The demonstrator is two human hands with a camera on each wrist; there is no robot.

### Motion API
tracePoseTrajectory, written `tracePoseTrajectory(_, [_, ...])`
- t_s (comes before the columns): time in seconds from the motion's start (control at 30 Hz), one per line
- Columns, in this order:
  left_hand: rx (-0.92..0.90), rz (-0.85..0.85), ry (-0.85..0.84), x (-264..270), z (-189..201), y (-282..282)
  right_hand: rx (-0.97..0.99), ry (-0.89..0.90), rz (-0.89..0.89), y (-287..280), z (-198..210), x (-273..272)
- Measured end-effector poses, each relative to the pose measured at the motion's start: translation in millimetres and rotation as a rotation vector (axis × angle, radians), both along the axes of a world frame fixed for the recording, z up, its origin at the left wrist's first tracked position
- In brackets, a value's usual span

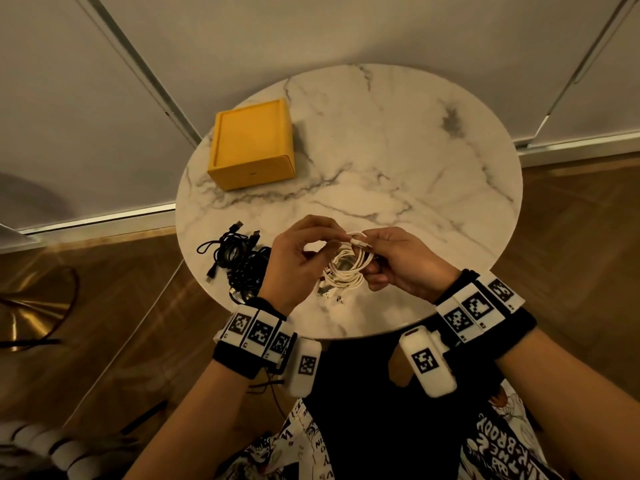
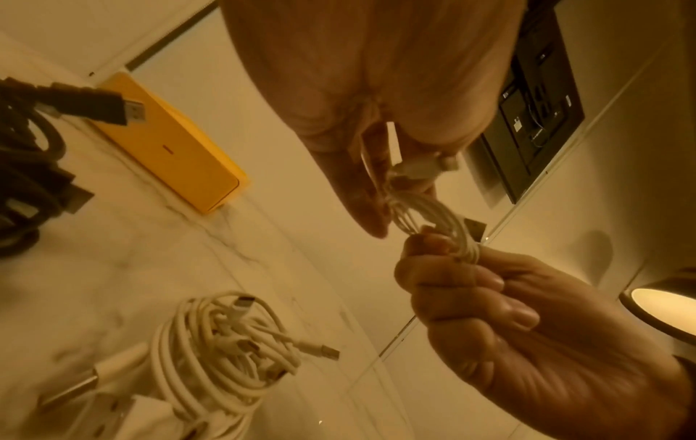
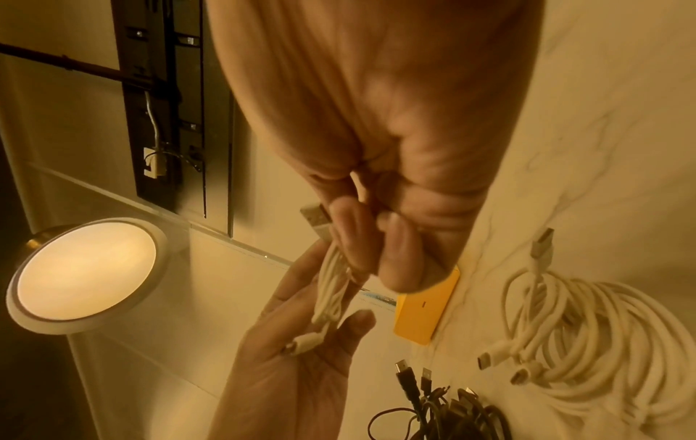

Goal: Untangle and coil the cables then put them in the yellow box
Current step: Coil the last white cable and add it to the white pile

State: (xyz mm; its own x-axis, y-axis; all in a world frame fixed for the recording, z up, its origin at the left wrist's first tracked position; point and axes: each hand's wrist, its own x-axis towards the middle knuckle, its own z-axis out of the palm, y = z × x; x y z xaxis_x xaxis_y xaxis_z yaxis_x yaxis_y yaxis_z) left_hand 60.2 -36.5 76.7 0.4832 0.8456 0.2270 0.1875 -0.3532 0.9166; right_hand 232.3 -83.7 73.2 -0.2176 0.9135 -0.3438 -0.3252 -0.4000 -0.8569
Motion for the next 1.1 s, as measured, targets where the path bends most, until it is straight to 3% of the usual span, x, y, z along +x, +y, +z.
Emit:
tracePoseTrajectory(0.1, [-0.12, -0.025, -0.057, 1.0, -1.2, -2.5, 0.027, -0.014, 0.036, -0.8, 0.1, 3.3])
tracePoseTrajectory(0.3, [-0.344, -0.008, -0.003, 7.2, -1.5, -1.3, 0.059, -0.106, 0.078, -4.6, -1.3, 4.4])
tracePoseTrajectory(0.57, [-0.686, 0.001, -0.113, 5.4, 2.1, 3.8, 0.06, -0.241, 0.113, -7.7, 2.8, 4.4])
tracePoseTrajectory(0.77, [-0.574, 0.019, 0.078, 6.7, -1.2, 4.4, 0.095, -0.434, 0.096, -3.6, 5.6, 10.2])
tracePoseTrajectory(0.93, [-0.363, 0.049, 0.225, 14.1, 1.6, 5.0, 0.234, -0.801, 0.049, 3.2, 5.2, 4.4])
tracePoseTrajectory(1.0, [-0.283, 0.106, 0.217, 17.7, 3.0, 8.8, 0.284, -0.808, -0.006, 6.9, 6.1, 1.7])
tracePoseTrajectory(1.1, [-0.293, 0.144, 0.179, 18.7, 6.1, 17.3, 0.269, -0.661, -0.022, 11.4, 7.3, 1.0])
